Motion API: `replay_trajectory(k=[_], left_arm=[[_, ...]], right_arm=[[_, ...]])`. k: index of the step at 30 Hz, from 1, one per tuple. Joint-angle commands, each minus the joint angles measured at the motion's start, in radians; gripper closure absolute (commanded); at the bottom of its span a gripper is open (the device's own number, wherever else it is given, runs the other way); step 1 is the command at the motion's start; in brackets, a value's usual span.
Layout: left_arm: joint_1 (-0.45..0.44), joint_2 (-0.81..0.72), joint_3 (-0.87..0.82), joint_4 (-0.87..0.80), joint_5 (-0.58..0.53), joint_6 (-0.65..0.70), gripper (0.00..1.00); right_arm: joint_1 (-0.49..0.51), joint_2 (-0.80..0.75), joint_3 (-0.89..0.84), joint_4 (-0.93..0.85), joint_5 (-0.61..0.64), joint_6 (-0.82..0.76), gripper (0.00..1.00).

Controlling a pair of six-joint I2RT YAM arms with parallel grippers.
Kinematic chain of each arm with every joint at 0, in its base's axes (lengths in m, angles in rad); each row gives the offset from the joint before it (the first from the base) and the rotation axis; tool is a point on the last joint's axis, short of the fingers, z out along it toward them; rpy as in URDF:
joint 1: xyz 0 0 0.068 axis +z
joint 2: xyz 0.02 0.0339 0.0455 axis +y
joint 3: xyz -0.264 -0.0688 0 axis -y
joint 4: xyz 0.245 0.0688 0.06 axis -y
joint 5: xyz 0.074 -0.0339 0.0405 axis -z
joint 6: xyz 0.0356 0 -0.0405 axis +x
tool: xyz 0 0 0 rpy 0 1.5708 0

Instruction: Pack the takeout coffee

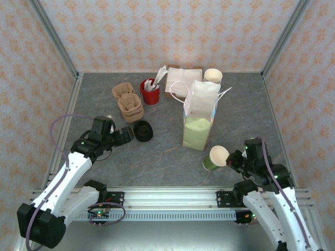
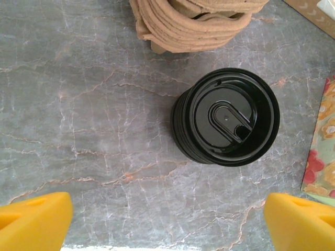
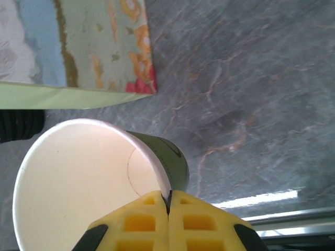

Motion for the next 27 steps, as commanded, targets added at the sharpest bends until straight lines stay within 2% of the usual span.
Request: replay_trajectory(k=[1,4,6,9,15,21,27], left_arm=[[-0.006,0.016,-0.009,0.05,0.012,0.005,0.05],[-0.006,0.027,-0.016,0.067,0.019,-0.001,0.05],[-0.007,0.031,-0.025,0.082,0.026,-0.003,0.06],[-0.006,0.037,-0.043,0.103,0.021,-0.007,0.06],[-0.007,0.089,-0.064,0.158,0.042,-0.024,0.1],[-0.007,0.166,-0.064,0.228,0.082,-0.043,0.26],[-0.007,0.253,-0.035,0.269,0.087,-0.038,0.37]], right_arm=[[0.172,0.075,-0.009,0.146,0.138,0.099,1.0],[0.396,0.175,0.024,0.195,0.314,0.168,1.0],[0.506,0.22,0.025,0.258,0.381,0.206,1.0],[0.622,0.289,-0.007,0.379,0.425,0.253,1.0],[0.832,0.461,0.02,0.502,0.553,0.308,1.0],[0.894,0.654,0.107,0.583,0.566,0.319,1.0],[0.895,0.817,0.215,0.592,0.591,0.321,1.0]])
